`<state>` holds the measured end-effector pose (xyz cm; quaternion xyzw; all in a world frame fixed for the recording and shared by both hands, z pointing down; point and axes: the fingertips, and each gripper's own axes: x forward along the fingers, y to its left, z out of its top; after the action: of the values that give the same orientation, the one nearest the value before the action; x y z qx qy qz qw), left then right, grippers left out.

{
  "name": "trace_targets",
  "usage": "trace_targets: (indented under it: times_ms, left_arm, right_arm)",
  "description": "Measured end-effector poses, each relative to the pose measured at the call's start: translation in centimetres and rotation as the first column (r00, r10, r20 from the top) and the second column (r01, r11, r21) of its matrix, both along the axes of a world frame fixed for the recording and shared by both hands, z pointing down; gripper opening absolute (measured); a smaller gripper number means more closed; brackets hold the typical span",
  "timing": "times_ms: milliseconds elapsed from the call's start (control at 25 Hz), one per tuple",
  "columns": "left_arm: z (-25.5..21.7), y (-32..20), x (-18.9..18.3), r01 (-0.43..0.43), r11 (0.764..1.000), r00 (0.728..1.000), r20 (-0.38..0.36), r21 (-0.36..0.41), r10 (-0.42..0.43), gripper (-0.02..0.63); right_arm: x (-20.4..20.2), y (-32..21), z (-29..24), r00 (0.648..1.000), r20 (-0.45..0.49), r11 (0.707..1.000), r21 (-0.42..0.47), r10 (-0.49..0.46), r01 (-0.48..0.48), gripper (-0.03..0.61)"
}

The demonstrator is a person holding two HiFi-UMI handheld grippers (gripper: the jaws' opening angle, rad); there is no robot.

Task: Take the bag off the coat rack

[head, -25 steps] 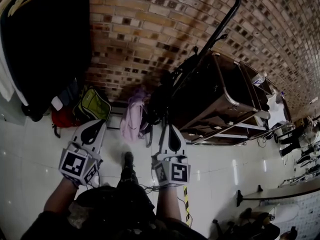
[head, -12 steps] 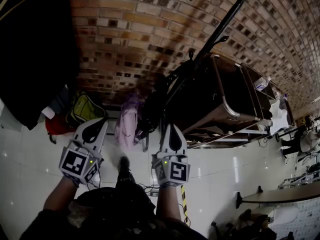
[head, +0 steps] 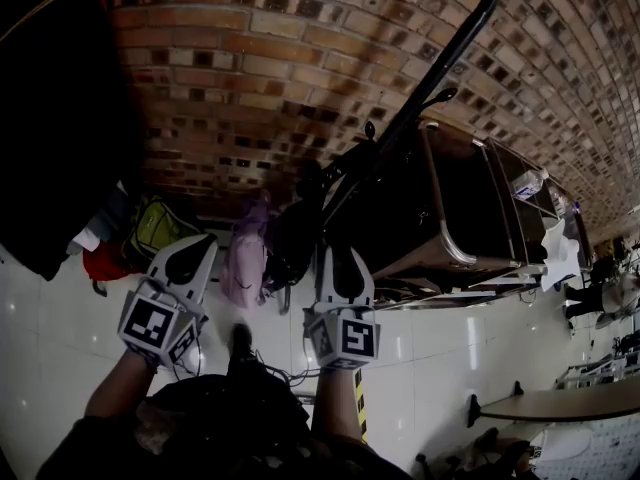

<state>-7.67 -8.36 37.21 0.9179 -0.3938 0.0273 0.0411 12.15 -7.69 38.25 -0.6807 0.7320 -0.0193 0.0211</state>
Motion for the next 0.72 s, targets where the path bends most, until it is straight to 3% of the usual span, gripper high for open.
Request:
trace_targets:
  times_ms: [720]
  left_arm:
    - [0.9,-9.0,5.9,0.052,0.999,0.999,0.015,0.006,-0.053,0.034]
  right_arm:
    - [5.3,-10.3,2.0,0.999,-0.008,0.998,-0.039,-0.052,0.052,0.177]
